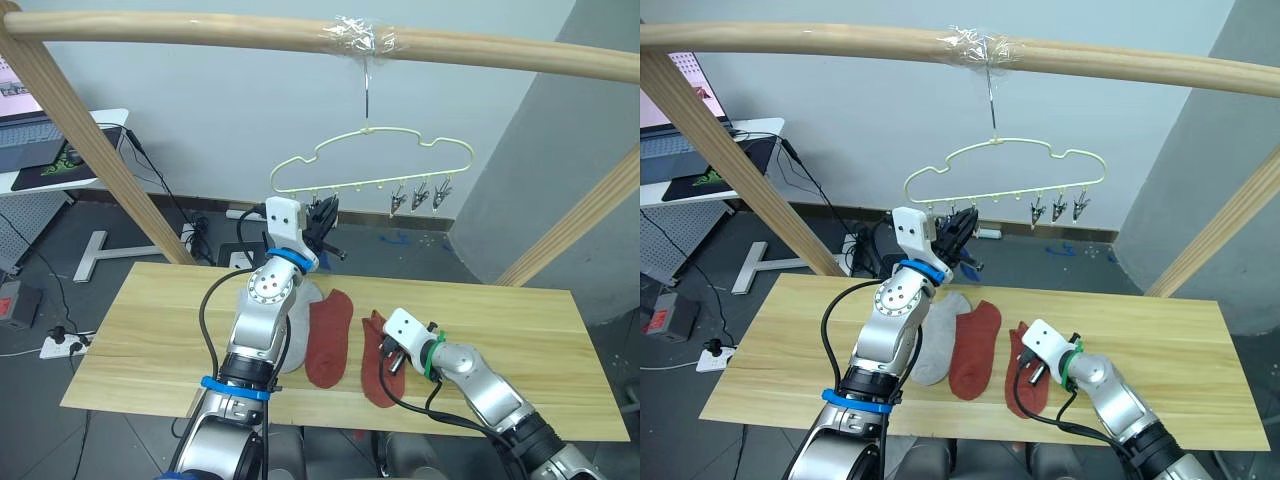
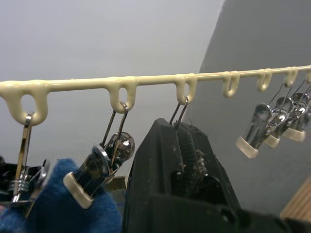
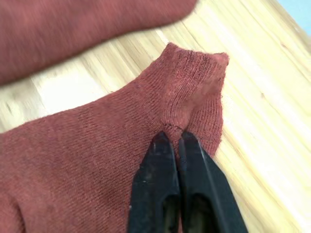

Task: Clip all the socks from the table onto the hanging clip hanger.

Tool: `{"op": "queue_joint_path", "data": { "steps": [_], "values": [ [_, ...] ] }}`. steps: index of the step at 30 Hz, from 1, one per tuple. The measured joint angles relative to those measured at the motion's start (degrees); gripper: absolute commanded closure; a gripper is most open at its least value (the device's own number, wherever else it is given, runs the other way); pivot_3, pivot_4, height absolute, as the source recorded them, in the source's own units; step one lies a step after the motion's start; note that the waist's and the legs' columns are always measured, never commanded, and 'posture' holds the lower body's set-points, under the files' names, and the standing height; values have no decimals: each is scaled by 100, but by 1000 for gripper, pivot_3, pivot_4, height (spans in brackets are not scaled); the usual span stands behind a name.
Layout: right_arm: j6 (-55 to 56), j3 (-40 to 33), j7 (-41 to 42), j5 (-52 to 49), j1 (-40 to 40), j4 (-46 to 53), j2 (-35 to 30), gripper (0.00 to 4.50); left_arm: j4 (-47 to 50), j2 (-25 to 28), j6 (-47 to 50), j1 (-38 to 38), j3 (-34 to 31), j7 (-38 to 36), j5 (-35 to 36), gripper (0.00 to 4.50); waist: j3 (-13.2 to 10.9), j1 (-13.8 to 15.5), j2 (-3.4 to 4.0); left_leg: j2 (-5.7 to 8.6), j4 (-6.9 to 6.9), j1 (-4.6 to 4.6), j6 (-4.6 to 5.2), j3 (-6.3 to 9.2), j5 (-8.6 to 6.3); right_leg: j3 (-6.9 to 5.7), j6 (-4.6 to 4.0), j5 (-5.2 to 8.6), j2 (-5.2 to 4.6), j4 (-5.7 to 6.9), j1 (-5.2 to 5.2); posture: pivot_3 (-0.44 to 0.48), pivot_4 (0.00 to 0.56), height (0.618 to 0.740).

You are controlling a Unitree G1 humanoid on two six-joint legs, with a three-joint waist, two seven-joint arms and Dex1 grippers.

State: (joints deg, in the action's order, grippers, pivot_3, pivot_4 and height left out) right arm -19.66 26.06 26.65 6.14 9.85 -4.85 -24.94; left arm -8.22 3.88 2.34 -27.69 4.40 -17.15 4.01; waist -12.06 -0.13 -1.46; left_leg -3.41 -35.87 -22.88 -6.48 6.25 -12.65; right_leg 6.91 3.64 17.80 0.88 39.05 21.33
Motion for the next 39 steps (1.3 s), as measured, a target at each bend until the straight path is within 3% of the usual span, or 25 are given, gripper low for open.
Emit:
{"op": "queue_joint_path", "data": {
  "steps": [3, 10, 17, 24, 36, 39],
  "values": [
    [380, -34, 216, 71, -19, 25, -252, 4471, 158, -164, 529, -2, -146, -225, 591, 4500, 0, -1, 0, 0, -2, -2, 0, -1, 0, 1, 1, -1, 0, 0, 0, 79, 161, 740],
    [1732, -304, 395, 613, 284, 869, -978, 4471, 618, -285, 3153, -245, -1157, -449, 2903, 4500, 0, -35, 1, -2, -5, 3, 0, 3, 0, -1, 23, 12, 2, 3, -5, 73, 171, 740],
    [2414, -478, 28, 1161, 556, 1020, -903, 4471, 608, -213, 4615, -526, -2010, -96, 4321, 4500, -1, -28, 0, -1, -5, 1, 0, 3, 0, -1, 1, -1, 0, 1, -3, 67, 170, 740],
    [2563, -514, -231, 1498, 897, 1014, -594, 4471, 848, -322, 4989, -380, -2003, 80, 4738, 4500, -1, -17, 1, -1, -4, -1, -2, 3, 1, -2, 0, -2, -1, 0, -2, 63, 170, 740],
    [2627, -613, -269, 1520, 1196, 917, -235, 4471, 954, -267, 4964, -344, -1914, 137, 4761, 4500, -1, -14, 1, -1, -2, -2, -2, 2, 0, 0, -1, -2, -2, -2, -1, 71, 174, 740],
    [2629, -625, -248, 1520, 1198, 886, -207, 4500, 1016, -204, 4878, -277, -1836, 87, 4740, 3682, -1, -10, 1, -1, 0, -3, -2, 2, 0, -1, -1, -2, -2, -3, 0, 71, 174, 740]
  ]
}}
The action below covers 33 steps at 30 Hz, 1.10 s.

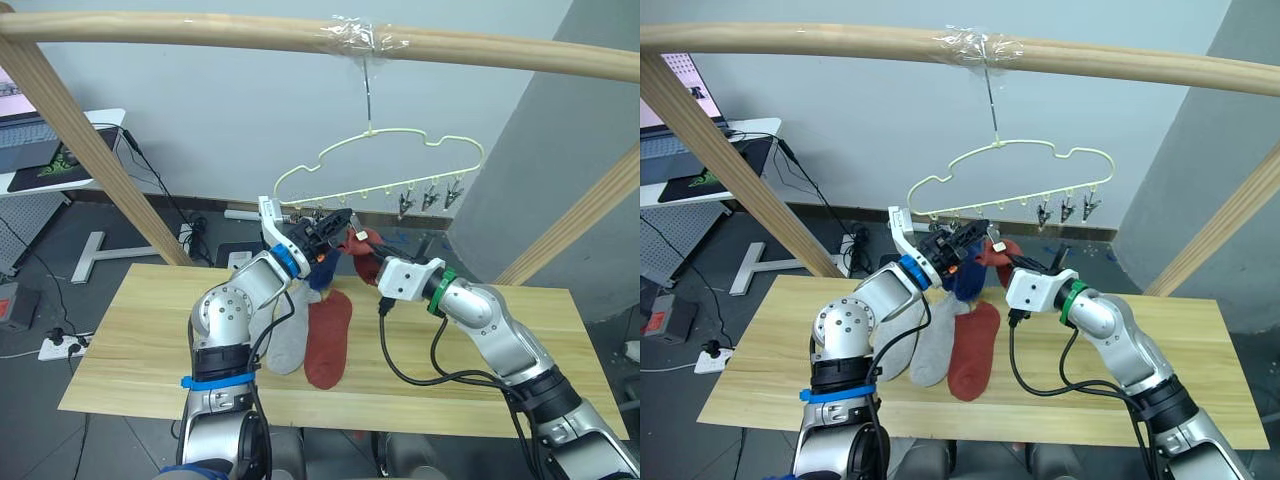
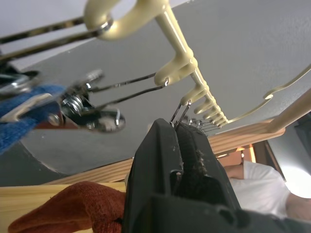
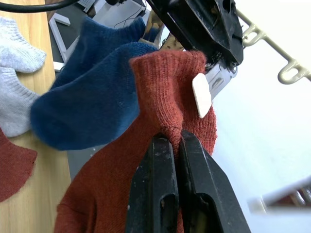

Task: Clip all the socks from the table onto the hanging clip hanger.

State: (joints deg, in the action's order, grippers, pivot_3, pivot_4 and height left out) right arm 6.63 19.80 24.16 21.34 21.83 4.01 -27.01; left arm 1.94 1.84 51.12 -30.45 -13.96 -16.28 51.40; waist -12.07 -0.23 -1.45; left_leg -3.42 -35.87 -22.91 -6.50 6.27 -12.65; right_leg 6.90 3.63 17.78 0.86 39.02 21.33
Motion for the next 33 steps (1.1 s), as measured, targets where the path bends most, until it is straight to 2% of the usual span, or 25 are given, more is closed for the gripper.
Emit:
{"op": "queue_joint_path", "data": {
  "steps": [5, 8, 10, 13, 16, 17, 18, 21, 23, 26, 29, 31, 33],
  "values": [
    [7, -56, 70, -20, -4, -38, 3, 4500, 10, 52, 26, 90, 5, -14, 27, 1934, -1, 9, 0, 0, 1, -3, 0, 0, 0, 0, 0, 0, 0, 0, 3, 79, 174, 740],
    [7, -62, 101, -75, -6, -68, 70, 4500, 178, 267, 175, 93, 71, -75, 51, 976, -1, 9, 0, 0, 3, -2, 0, 0, 0, -1, 0, 0, 0, 0, 5, 92, 168, 740],
    [-18, -73, 135, -209, -3, -137, 151, 4500, 516, 524, 446, 135, 90, -118, 290, 976, -2, 7, -1, -1, 6, -3, 0, 0, 0, 0, 0, 0, 0, 1, 6, 92, 168, 740],
    [-190, -276, 180, -486, -71, -186, 312, 3794, 1287, 1494, 1003, 331, 199, -333, 511, 952, -4, -21, 1, -4, 19, 1, 0, 1, 0, -2, -1, 0, 1, 4, 9, 110, 165, 740],
    [-584, -506, 283, -862, -154, -172, 520, 2724, 1765, 1935, 1063, 596, 384, -297, 304, 952, -4, 24, 1, -3, 17, -2, -1, 2, -1, -3, -2, 1, -1, -1, 7, 141, 159, 740],
    [-681, -534, 309, -939, -206, -146, 568, 2585, 1900, 2010, 1020, 687, 512, -295, 172, 952, -4, 48, 1, -2, 17, -3, -1, 2, -1, -4, -2, 1, -3, -2, 7, 147, 160, 740],
    [-848, -548, 346, -1059, -307, -95, 622, 2051, 2077, 2097, 893, 807, 695, -342, -18, 952, -4, 95, 1, 0, 17, -5, -2, 2, -1, -4, -2, 1, -4, -2, 8, 147, 160, 740],
    [-1447, -753, 300, -1409, -701, 315, 919, 1092, 2306, 2550, 580, 992, 978, -1071, -141, 952, -5, 154, 3, -3, 21, -4, -2, 4, -1, -6, -5, 2, -2, 2, 12, 154, 160, 740],
    [-2055, -946, 158, -1666, -1022, 820, 1201, 1092, 2308, 2754, 296, 1128, 1006, -1595, -191, 952, -6, 159, 5, -3, 26, -3, -2, 3, -1, -6, -8, 4, -2, 2, 13, 153, 161, 740],
    [-2973, -1258, -313, -1934, -1272, 1620, 1800, 1092, 2287, 2788, -364, 1358, 1025, -1950, -539, 952, -8, 160, 6, -6, 26, -4, -2, 0, -1, -4, -16, 9, -1, 0, 17, 153, 161, 740],
    [-3692, -1483, -981, -2052, -1182, 2338, 2501, 1633, 2259, 2961, -1298, 1497, 1125, -2400, -1155, 952, -8, 152, 8, -8, 47, -4, -7, -4, 2, -2, -18, 10, 1, 1, 31, 153, 161, 740],
    [-3976, -1602, -1304, -2028, -968, 2458, 2665, 2304, 2210, 2989, -1623, 1507, 1126, -2620, -1288, 952, -8, 154, 8, -7, 51, -5, -10, -6, 4, -1, -18, 10, 0, 0, 35, 153, 161, 740],
    [-4128, -1622, -1501, -1998, -749, 2456, 2702, 2304, 2152, 2983, -1872, 1503, 1126, -2731, -1402, 952, -8, 162, 8, -7, 55, -9, -10, -8, 5, -1, -18, 11, 0, -1, 42, 135, 160, 740]
  ]
}}
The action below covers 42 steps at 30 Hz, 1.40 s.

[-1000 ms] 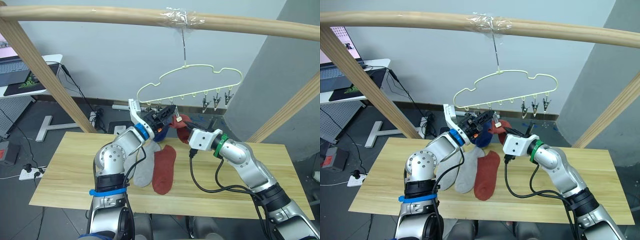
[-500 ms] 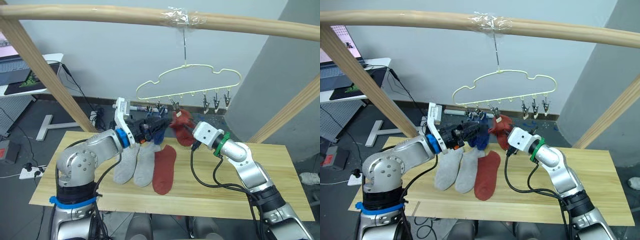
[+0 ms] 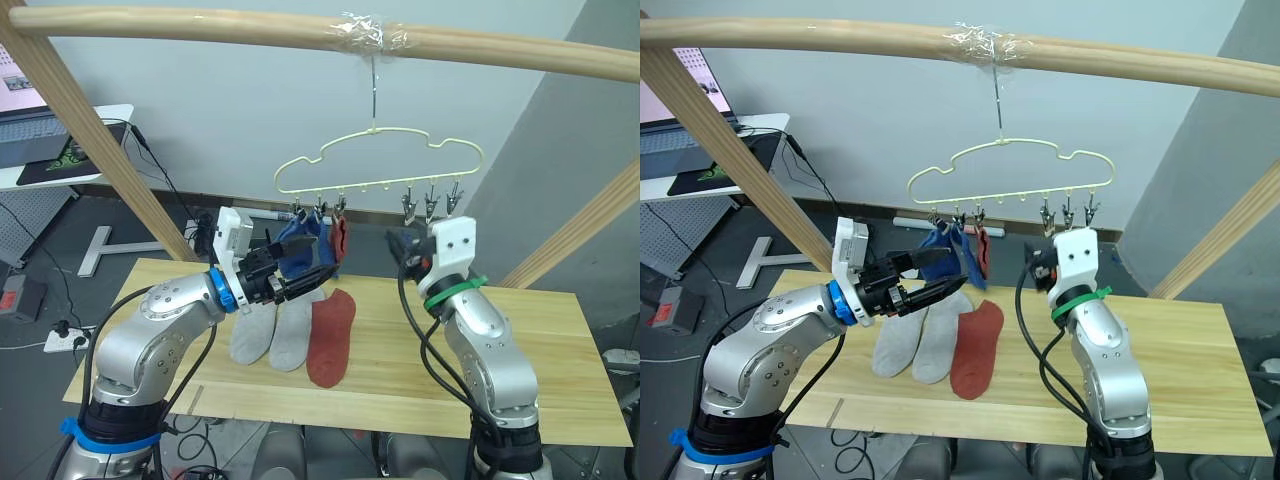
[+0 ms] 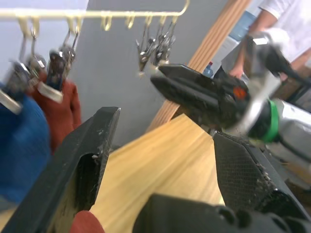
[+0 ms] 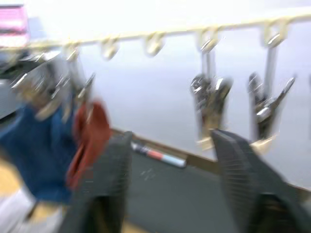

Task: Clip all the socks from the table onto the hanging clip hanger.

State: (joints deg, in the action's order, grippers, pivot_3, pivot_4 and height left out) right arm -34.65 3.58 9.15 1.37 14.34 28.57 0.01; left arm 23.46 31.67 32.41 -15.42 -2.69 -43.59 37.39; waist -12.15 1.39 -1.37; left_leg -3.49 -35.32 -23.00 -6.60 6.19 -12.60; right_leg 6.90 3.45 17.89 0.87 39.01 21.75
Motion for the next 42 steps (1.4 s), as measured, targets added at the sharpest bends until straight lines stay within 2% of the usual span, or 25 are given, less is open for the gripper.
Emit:
{"op": "queue_joint_path", "data": {
  "steps": [6, 10, 23, 28, 42],
  "values": [
    [-113, -45, -348, 13, 336, -162, 82, 2304, -195, -30, -435, -136, 41, -229, -250, 952, 0, -11, 0, -1, 35, -5, 1, -5, 0, 1, -5, 1, 0, 2, 23, 133, 163, 740],
    [-178, -131, -485, -43, 504, -363, 134, 2304, -195, -42, -437, -141, 99, -240, -251, 952, 0, -14, 0, -5, 36, -35, 1, -6, 0, -1, -8, 2, 0, 4, 53, 134, 169, 740],
    [177, -60, -547, -258, 1138, -1371, 556, 2304, -146, -129, -413, -292, 100, -212, -172, 952, -2, -28, 3, -6, 35, -36, 2, -5, 1, -5, -10, 2, 1, 6, 54, 150, 184, 740],
    [249, -39, -546, -491, 1212, -1448, 774, 2304, -90, -137, -413, -348, 100, -208, -158, 952, -3, -24, 4, -6, 36, -37, 2, -3, 1, -6, -10, 2, 1, 5, 54, 156, 187, 740],
    [405, -230, -623, -549, 1414, -1557, 710, 2304, 92, -365, -476, -477, 72, -76, -50, 952, -3, -14, 5, -6, 35, -37, 2, -2, 1, -7, -10, 2, 2, 6, 54, 152, 190, 740]
  ]
}}
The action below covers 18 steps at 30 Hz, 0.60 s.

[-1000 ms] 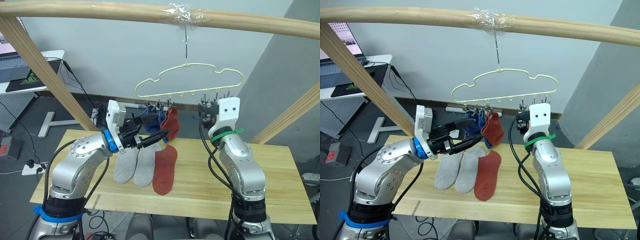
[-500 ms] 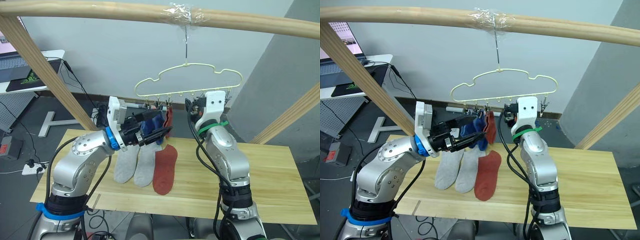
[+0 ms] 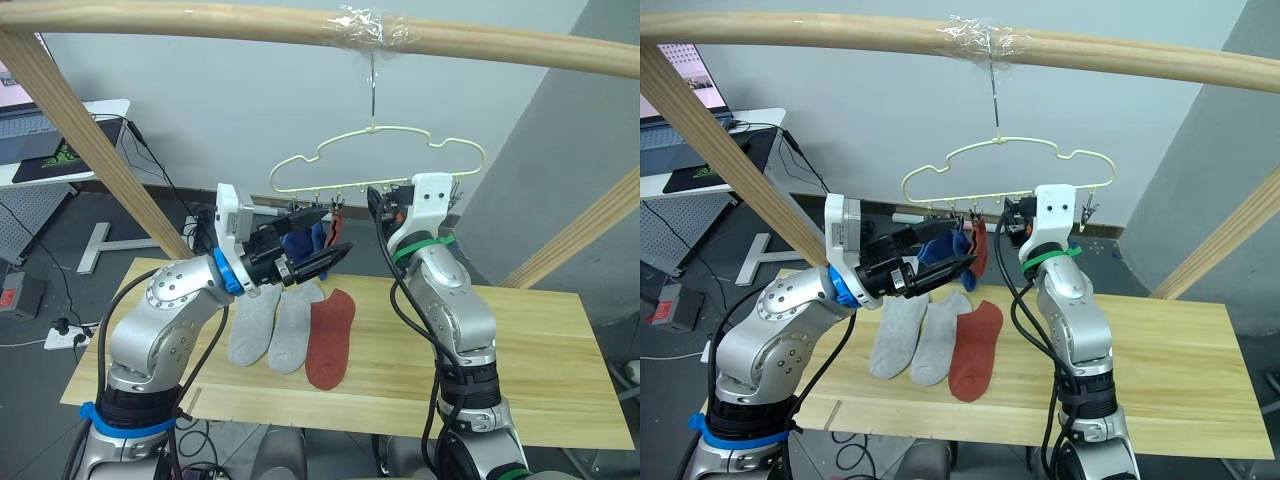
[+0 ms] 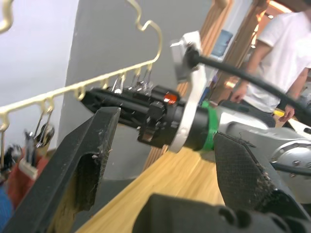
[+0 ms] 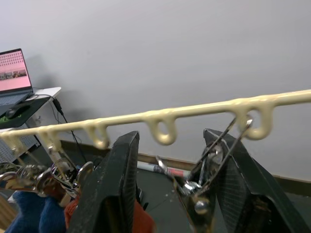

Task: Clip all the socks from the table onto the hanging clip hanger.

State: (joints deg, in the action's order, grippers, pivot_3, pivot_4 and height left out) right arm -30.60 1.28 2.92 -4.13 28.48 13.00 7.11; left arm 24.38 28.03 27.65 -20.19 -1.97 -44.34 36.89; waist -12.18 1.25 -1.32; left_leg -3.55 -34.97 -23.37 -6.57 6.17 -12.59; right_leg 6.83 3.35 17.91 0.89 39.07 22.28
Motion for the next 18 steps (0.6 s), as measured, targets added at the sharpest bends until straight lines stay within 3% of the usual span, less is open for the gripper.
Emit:
{"op": "queue_joint_path", "data": {
  "steps": [18],
  "values": [
    [-1, 21, -44, -60, 10, -112, -26, 2304, -4, -29, -63, -37, 0, -3, 56, 952, 0, -1, 0, 0, 0, 0, 0, 0, 0, 0, 0, 0, 0, 0, 0, 153, 188, 740]
  ]
}}
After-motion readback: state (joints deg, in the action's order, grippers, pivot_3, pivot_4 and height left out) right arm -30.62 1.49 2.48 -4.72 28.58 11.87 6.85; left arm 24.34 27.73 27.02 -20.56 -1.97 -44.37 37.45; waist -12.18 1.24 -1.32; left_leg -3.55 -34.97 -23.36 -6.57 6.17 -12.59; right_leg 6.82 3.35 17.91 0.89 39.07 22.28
